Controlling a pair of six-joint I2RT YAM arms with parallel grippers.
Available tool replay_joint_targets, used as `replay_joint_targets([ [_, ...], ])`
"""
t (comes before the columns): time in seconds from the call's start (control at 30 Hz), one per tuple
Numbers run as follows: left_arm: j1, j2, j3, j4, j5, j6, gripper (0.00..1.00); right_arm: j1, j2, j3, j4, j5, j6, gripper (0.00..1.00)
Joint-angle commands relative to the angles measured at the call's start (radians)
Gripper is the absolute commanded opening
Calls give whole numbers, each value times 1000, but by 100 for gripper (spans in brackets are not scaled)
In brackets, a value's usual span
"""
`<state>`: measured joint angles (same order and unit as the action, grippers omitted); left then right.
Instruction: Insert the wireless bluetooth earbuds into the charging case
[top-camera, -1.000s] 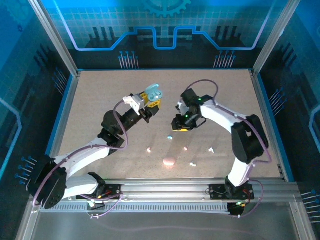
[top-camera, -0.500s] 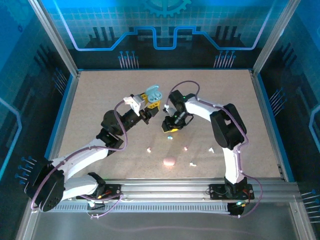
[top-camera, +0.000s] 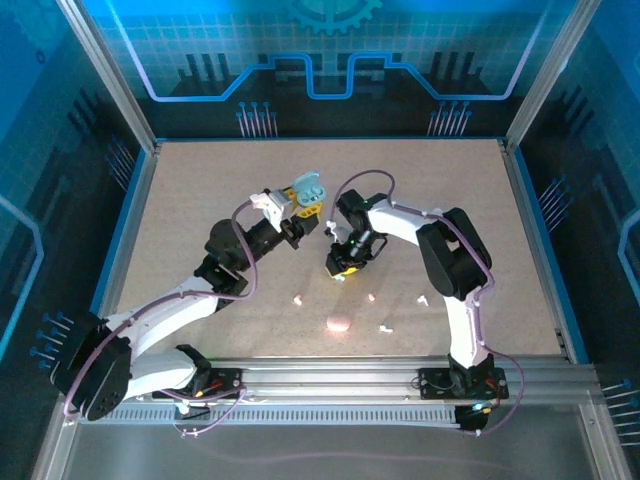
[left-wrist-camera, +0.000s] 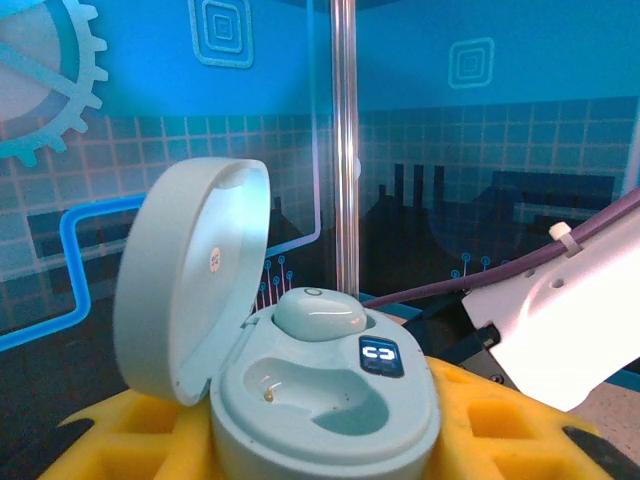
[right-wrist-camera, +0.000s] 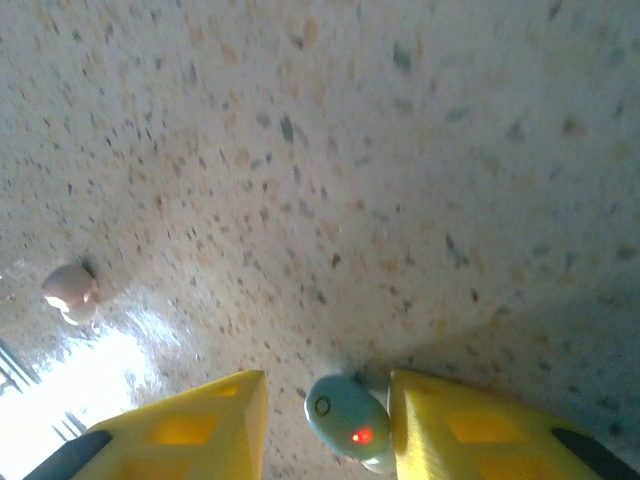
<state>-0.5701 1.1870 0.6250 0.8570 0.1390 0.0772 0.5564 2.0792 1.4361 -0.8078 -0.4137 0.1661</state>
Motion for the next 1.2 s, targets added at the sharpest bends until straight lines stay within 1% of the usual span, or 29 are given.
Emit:
replay_joint_targets([
  [0.0, 7, 5, 11, 19, 22, -10, 36, 14, -43, -24, -53, -51, -22, 38],
  [0.2, 8, 5, 9, 20, 22, -12, 36, 20, -51, -29, -50, -50, -11, 37],
  [0.3, 7, 2, 8, 20, 22, -13, 36, 29, -51, -15, -53, -62, -8, 37],
  [0.47, 7, -5, 2, 20, 17, -10, 36, 47, -47, 7, -60, -47, 4, 37],
  [0.73, 8, -16, -2, 20, 8, -4, 36, 81, -40, 56, -85, 110, 52, 38],
  [0.97, 7, -29, -9, 26, -4, 1, 36, 129, -10, 91, -118, 188, 58, 38],
  [1.17, 7, -38, -11, 22, -4, 3, 36, 156, 16, 111, -145, 200, 47, 36],
])
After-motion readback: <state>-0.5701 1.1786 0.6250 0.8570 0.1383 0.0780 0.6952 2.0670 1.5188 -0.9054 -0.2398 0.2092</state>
